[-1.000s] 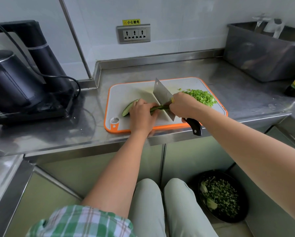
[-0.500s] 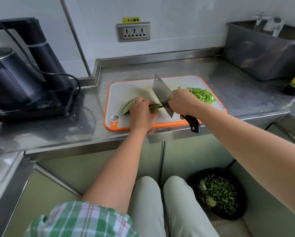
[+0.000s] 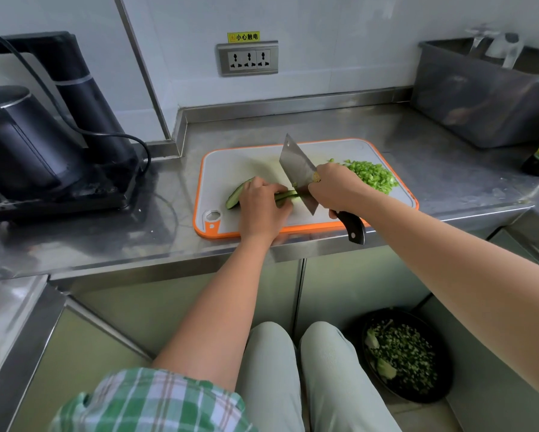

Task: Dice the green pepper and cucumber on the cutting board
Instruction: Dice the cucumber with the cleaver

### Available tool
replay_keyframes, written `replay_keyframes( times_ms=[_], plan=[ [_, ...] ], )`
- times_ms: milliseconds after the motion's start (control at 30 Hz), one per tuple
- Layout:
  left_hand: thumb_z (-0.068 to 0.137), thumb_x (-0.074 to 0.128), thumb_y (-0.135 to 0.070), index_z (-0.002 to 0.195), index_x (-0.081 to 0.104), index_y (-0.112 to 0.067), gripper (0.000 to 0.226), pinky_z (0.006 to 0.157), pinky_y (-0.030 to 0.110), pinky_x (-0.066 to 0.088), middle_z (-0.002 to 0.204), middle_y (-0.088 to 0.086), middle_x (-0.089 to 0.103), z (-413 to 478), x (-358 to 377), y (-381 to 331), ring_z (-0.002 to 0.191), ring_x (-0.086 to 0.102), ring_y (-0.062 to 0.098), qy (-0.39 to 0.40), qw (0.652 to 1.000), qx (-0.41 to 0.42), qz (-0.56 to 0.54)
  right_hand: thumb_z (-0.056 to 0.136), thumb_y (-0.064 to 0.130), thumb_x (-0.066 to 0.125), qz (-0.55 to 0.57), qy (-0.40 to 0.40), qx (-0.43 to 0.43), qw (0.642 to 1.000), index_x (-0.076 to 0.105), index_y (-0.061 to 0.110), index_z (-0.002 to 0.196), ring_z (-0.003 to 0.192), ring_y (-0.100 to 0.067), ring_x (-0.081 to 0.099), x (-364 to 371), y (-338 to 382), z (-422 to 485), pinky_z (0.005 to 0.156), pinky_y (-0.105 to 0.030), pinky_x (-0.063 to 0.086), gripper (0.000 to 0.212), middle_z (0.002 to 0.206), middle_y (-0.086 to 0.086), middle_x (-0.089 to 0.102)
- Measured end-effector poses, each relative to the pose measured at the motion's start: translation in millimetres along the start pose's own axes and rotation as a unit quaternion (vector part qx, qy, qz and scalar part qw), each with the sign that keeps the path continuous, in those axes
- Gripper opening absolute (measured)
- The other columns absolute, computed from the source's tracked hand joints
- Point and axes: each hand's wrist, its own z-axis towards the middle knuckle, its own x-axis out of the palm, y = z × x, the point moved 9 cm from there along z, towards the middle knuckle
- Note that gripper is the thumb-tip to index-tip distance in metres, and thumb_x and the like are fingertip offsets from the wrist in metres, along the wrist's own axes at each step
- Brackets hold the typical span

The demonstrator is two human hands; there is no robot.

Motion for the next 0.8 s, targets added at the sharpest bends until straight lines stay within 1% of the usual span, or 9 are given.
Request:
replay_keyframes(
  times_ms=[67, 200, 267, 300, 400, 467, 533, 633, 800],
  plan=[
    [0.080, 0.067, -0.021, 0.101, 0.075, -0.022, 0.023, 0.086, 0.038, 0.041, 0.095, 0.007, 0.057, -0.1, -0.3, 0.3, 0.097, 0.048, 0.029, -0.003, 1.000, 0.000, -0.003, 0.086, 0.000, 0.038, -0.012, 0.010, 0.003, 1.000, 0.047, 0.000, 0.091, 0.041, -0.025, 0.054, 1.6, 2.0, 0.8, 0.037, -0.021, 0.037, 0.010, 0.064, -0.016, 0.055],
    [0.081, 0.067, -0.023, 0.102, 0.075, -0.024, 0.022, 0.085, 0.037, 0.041, 0.094, 0.006, 0.056, -1.0, -0.8, 0.1, 0.095, 0.047, 0.028, -0.002, 1.000, 0.003, -0.008, 0.086, -0.001, 0.039, -0.011, 0.005, 0.000, 1.000, 0.048, 0.000, 0.093, 0.045, -0.027, 0.055, 8.1, 3.7, 3.5, 0.041, -0.025, 0.041, 0.011, 0.067, -0.016, 0.054],
    [0.082, 0.067, -0.024, 0.103, 0.074, -0.024, 0.022, 0.085, 0.038, 0.042, 0.095, 0.006, 0.056, -1.2, -0.8, 0.3, 0.095, 0.047, 0.028, -0.001, 1.000, 0.004, -0.009, 0.088, 0.001, 0.039, -0.009, -0.011, -0.003, 1.000, 0.045, 0.004, 0.085, 0.050, -0.027, 0.056, 8.9, 4.1, 5.0, 0.043, -0.026, 0.042, 0.007, 0.071, -0.015, 0.054],
    [0.082, 0.068, -0.024, 0.103, 0.075, -0.023, 0.022, 0.085, 0.038, 0.042, 0.096, 0.007, 0.056, -1.2, -0.8, 0.4, 0.095, 0.047, 0.028, -0.002, 1.000, 0.004, -0.006, 0.088, 0.001, 0.038, -0.002, -0.020, 0.000, 1.000, 0.044, 0.006, 0.083, 0.051, -0.027, 0.055, 9.2, 2.6, 5.9, 0.043, -0.027, 0.041, 0.009, 0.072, -0.015, 0.055],
    [0.081, 0.069, -0.024, 0.103, 0.074, -0.019, 0.024, 0.087, 0.039, 0.042, 0.097, 0.008, 0.057, -0.7, -0.1, 1.2, 0.097, 0.048, 0.029, 0.000, 1.000, 0.002, -0.004, 0.088, -0.001, 0.035, 0.038, -0.031, 0.017, 0.999, 0.044, 0.003, 0.093, 0.044, -0.025, 0.055, 5.3, -4.5, 4.5, 0.039, -0.024, 0.038, 0.011, 0.068, -0.013, 0.053],
    [0.080, 0.069, -0.022, 0.107, 0.072, -0.016, 0.028, 0.089, 0.038, 0.042, 0.101, 0.008, 0.058, -0.3, 0.9, 1.4, 0.101, 0.049, 0.029, 0.004, 1.000, 0.000, 0.004, 0.090, 0.000, 0.035, 0.044, -0.035, 0.009, 0.998, 0.044, 0.004, 0.095, 0.041, -0.023, 0.054, -0.2, -3.8, 2.7, 0.035, -0.022, 0.037, 0.011, 0.068, -0.012, 0.053],
    [0.078, 0.068, -0.021, 0.107, 0.069, -0.015, 0.030, 0.091, 0.036, 0.040, 0.105, 0.007, 0.060, 0.2, 1.2, 2.5, 0.104, 0.049, 0.028, 0.006, 1.000, -0.005, 0.009, 0.089, 0.000, 0.035, 0.030, -0.017, 0.002, 0.999, 0.044, 0.003, 0.094, 0.042, -0.024, 0.055, -1.6, 0.2, -0.3, 0.037, -0.024, 0.039, 0.011, 0.068, -0.014, 0.054],
    [0.077, 0.068, -0.021, 0.100, 0.069, -0.016, 0.023, 0.089, 0.035, 0.039, 0.103, 0.007, 0.060, 0.1, 1.0, 2.9, 0.102, 0.049, 0.028, 0.006, 1.000, -0.007, 0.008, 0.088, -0.001, 0.036, 0.009, 0.008, 0.006, 1.000, 0.046, 0.001, 0.094, 0.045, -0.026, 0.055, 0.5, 4.1, -2.5, 0.040, -0.025, 0.039, 0.012, 0.069, -0.017, 0.055],
    [0.079, 0.066, -0.021, 0.097, 0.071, -0.018, 0.019, 0.087, 0.035, 0.039, 0.099, 0.007, 0.061, -0.5, 1.0, 2.9, 0.100, 0.049, 0.027, 0.007, 1.000, -0.009, 0.005, 0.086, -0.002, 0.038, 0.005, 0.017, 0.005, 1.000, 0.050, -0.003, 0.093, 0.045, -0.028, 0.055, 6.8, 7.3, -1.7, 0.041, -0.025, 0.040, 0.014, 0.069, -0.019, 0.055]
  ],
)
